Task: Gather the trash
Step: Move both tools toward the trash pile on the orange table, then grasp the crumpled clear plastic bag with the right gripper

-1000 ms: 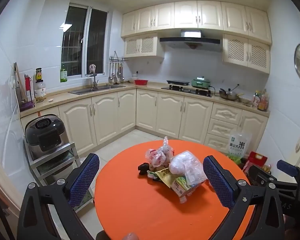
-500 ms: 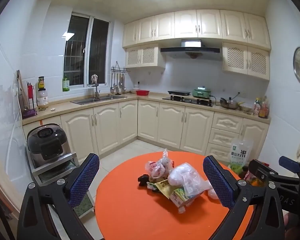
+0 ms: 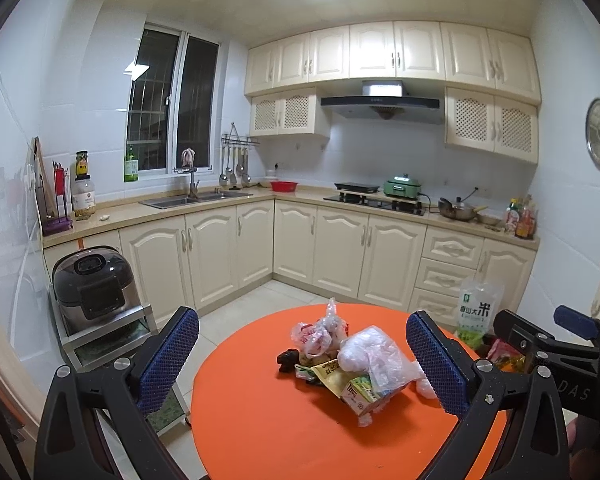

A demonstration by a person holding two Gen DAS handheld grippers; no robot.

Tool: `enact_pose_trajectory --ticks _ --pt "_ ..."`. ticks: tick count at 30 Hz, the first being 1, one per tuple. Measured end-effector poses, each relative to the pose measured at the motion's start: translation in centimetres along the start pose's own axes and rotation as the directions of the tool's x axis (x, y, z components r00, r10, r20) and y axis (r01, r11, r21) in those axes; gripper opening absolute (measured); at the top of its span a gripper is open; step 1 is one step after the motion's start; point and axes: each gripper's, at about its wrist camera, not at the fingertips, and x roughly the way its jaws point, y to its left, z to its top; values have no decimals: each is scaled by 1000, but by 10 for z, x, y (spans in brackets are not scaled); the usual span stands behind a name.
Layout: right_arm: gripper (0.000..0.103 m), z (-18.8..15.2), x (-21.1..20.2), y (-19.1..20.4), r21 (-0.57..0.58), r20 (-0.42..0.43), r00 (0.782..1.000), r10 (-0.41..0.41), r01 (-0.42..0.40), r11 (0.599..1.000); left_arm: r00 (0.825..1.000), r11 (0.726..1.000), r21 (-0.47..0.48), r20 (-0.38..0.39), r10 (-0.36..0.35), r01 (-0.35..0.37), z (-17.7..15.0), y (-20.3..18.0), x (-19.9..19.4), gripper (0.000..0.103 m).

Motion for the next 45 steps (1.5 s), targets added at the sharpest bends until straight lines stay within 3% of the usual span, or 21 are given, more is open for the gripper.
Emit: enact_pose_trajectory --ticks 17,26,36,45 --pt "103 3 26 -7 -18 -44 999 9 -9 1000 999 1000 -5 -33 -18 18 -6 -7 35 102" --pt "103 -11 62 -39 21 -133 991 -13 16 1000 989 999 29 -142 -32 36 -19 -24 76 102" --pt "103 -39 118 -79 64 -264 964 -27 46 997 970 997 60 -242 -31 47 -32 -45 134 102" --pt "97 -73 188 -91 60 -414 910 4 23 998 949 996 68 -313 -34 58 -38 -55 183 102"
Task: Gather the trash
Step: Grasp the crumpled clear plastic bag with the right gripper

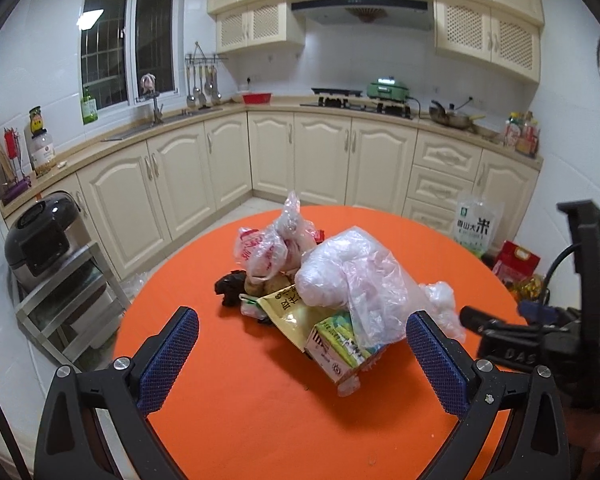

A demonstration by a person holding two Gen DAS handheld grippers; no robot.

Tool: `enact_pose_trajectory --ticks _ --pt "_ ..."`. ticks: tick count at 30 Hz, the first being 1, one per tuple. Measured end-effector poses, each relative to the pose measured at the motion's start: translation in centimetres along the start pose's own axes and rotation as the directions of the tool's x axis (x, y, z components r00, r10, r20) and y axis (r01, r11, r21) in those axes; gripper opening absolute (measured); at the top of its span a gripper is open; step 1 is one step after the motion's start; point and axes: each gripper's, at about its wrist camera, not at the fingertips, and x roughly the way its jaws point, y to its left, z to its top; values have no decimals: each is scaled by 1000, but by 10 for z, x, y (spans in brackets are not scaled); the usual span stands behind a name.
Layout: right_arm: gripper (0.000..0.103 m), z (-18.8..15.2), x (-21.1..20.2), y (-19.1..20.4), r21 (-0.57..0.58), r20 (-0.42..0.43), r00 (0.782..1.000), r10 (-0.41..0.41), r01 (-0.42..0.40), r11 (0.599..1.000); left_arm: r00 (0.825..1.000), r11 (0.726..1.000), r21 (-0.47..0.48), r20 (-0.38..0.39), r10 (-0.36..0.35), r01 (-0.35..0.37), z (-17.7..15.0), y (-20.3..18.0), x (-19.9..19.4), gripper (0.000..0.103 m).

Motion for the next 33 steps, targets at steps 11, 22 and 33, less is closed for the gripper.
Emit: enact_pose_trajectory --ticks 11,22,33 --pt "90 9 53 0 -26 -77 997 30 -33 999 998 999 30 -58 -13 15 22 -18 67 102" --pt "60 12 79 -9 -27 -102 993 61 -64 998 990 989 145 -137 40 -20 35 -42 139 91" --pt "37 2 71 -25 28 -53 991 119 -118 993 988 989 107 -123 -88 102 31 -27 134 47"
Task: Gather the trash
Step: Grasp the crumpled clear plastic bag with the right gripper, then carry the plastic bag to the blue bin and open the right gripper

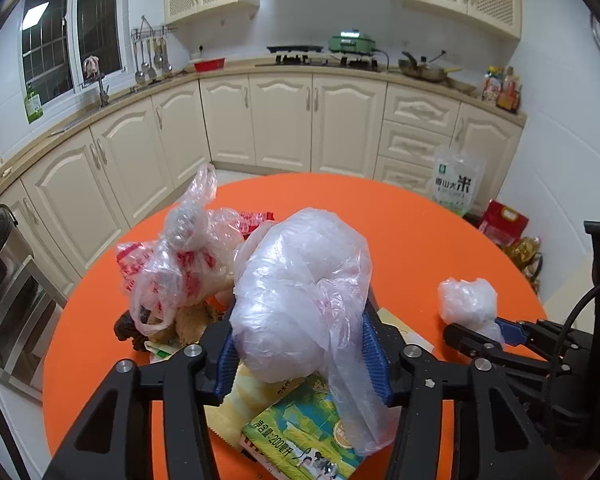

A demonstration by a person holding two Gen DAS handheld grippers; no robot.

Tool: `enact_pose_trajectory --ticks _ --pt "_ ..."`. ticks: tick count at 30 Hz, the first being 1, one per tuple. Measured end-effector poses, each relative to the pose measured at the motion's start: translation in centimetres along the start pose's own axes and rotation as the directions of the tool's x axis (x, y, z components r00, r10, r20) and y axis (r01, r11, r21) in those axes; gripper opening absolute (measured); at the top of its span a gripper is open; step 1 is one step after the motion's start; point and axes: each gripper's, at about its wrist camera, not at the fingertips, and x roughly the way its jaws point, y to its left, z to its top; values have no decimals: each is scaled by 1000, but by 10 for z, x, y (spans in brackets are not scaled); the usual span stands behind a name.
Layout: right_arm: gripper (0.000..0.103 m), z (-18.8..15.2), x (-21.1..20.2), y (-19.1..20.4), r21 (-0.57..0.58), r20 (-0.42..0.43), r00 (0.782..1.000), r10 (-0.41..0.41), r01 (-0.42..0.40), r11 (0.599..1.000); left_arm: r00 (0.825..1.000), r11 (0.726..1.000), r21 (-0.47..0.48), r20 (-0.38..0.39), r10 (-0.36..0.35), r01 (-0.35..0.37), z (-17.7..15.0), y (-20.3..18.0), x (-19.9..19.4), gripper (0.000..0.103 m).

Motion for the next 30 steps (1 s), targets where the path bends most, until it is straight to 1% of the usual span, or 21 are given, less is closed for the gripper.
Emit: enact_pose_trajectory --ticks 4,5,8,13,14,18,21,23,25,28,30 --pt "37 -3 -15 -11 44 23 999 30 -31 999 999 1000 -17 41 -21 22 -12 15 -16 43" --pt "37 -3 -17 -14 48 26 999 32 -33 998 998 999 -23 53 -26 27 -19 20 -18 43" --pt "37 -7 -31 -20 74 50 997 58 -61 995 994 999 -26 106 -27 30 -41 28 -41 42" --pt "37 -15 -54 -27 90 93 992 84 -93 992 978 999 -34 207 -11 19 -77 32 -87 42" --pt "37 -17 -58 -27 92 101 991 88 -97 991 976 998 -60 218 23 -10 -86 30 -94 42" --pt "37 -24 -79 -31 99 139 985 104 -118 988 963 999 -37 269 16 -6 -120 18 -127 42" --pt "37 -31 -99 -38 108 173 979 110 -130 986 955 1000 -5 296 -16 18 -145 1 -148 42" --pt "37 -37 -113 -44 116 197 975 102 -127 985 951 999 14 304 -49 47 -160 -10 -158 43" --pt "37 -41 -126 -54 128 219 971 92 -122 984 949 995 48 300 -100 89 -176 -28 -164 43" --pt "37 -51 -156 -84 168 261 965 33 -79 983 945 982 96 271 -182 161 -195 -53 -165 43" --pt "37 -57 -170 -109 198 273 962 -11 -45 979 938 965 126 236 -253 228 -211 -76 -161 43"
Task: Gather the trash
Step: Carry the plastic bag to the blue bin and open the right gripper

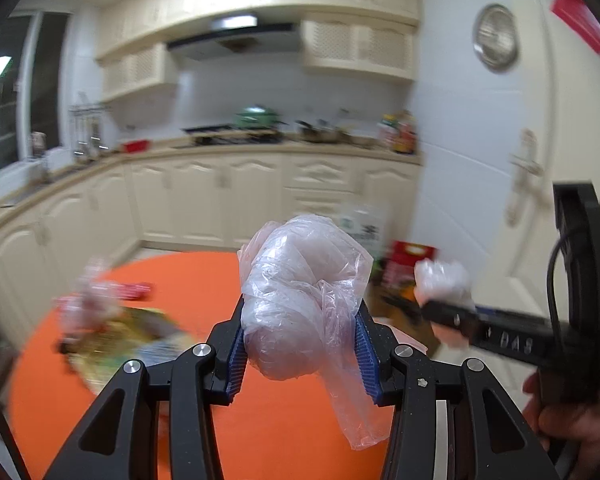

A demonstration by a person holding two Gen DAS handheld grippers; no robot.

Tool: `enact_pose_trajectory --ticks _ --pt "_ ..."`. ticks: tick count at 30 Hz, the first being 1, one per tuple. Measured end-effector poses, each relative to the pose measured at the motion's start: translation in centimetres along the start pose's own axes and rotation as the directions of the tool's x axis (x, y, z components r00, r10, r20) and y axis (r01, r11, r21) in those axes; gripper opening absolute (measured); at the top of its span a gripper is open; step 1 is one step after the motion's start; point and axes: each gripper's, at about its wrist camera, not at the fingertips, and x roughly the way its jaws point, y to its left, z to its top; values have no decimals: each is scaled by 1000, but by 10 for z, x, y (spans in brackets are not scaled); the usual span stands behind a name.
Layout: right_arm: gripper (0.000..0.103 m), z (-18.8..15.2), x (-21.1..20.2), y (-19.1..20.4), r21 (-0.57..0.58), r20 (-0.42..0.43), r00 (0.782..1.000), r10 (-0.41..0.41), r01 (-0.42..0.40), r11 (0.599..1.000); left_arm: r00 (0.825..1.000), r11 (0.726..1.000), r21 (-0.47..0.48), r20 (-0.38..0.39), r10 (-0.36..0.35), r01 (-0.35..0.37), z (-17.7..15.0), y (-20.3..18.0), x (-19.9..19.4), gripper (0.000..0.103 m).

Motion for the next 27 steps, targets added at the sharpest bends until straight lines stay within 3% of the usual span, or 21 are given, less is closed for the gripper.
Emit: enact_pose_trajectory --ticks 4,11,14,22,27 --pt "37 1 -17 -58 68 7 995 -104 103 992 990 993 5 -69 -121 122 -30 -41 16 43" --pt "37 -11 -2 -158 192 -77 975 -209 220 956 952 970 25 -199 -232 242 -83 -100 49 43" --pt "37 -18 23 -192 237 -130 968 -213 239 942 941 966 59 -247 -231 252 -102 -119 68 43" --pt "37 -43 81 -261 332 -239 951 -196 270 904 875 963 107 -452 -175 248 -172 -162 132 43" --pt "37 -57 104 -291 372 -286 941 -181 283 884 840 967 124 -528 -127 224 -188 -175 186 44"
